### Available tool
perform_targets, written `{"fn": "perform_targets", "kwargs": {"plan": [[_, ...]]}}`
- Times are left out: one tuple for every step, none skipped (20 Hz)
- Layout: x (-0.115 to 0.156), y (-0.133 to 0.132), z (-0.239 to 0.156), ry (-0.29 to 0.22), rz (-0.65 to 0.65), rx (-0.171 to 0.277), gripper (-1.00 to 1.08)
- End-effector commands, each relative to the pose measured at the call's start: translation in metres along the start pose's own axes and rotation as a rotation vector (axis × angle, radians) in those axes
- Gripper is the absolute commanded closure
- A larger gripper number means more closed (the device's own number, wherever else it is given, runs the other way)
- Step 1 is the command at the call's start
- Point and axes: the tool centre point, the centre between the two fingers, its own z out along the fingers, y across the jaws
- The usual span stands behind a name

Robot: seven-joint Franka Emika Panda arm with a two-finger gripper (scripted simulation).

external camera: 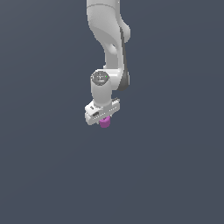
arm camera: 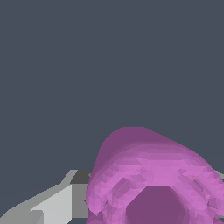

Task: Pick up the object and move it to a goal position.

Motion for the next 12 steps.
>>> {"fn": "perform_targets", "kwargs": {"plan": [[0.009,0.012,-0.005,0.000,0.000,0.000,1.08],[0.014,0.017,-0.007,0.000,0.000,0.001,1.08],[0.018,0.022,-0.010,0.000,0.000,0.001,1.08],[0.022,0.027,-0.012,0.000,0.000,0.001,1.08],[0.026,0.032,-0.014,0.000,0.000,0.001,1.08],[0.029,0.036,-0.016,0.000,0.000,0.001,1.08],[0.032,0.040,-0.017,0.000,0.000,0.001,1.08],[0.035,0.044,-0.019,0.000,0.000,0.001,1.08],[0.038,0.047,-0.020,0.000,0.000,0.001,1.08],[0.040,0.050,-0.021,0.000,-0.001,0.001,1.08],[0.043,0.053,-0.022,0.000,-0.001,0.001,1.08],[0.045,0.055,-0.023,0.000,-0.001,0.001,1.08]]}}
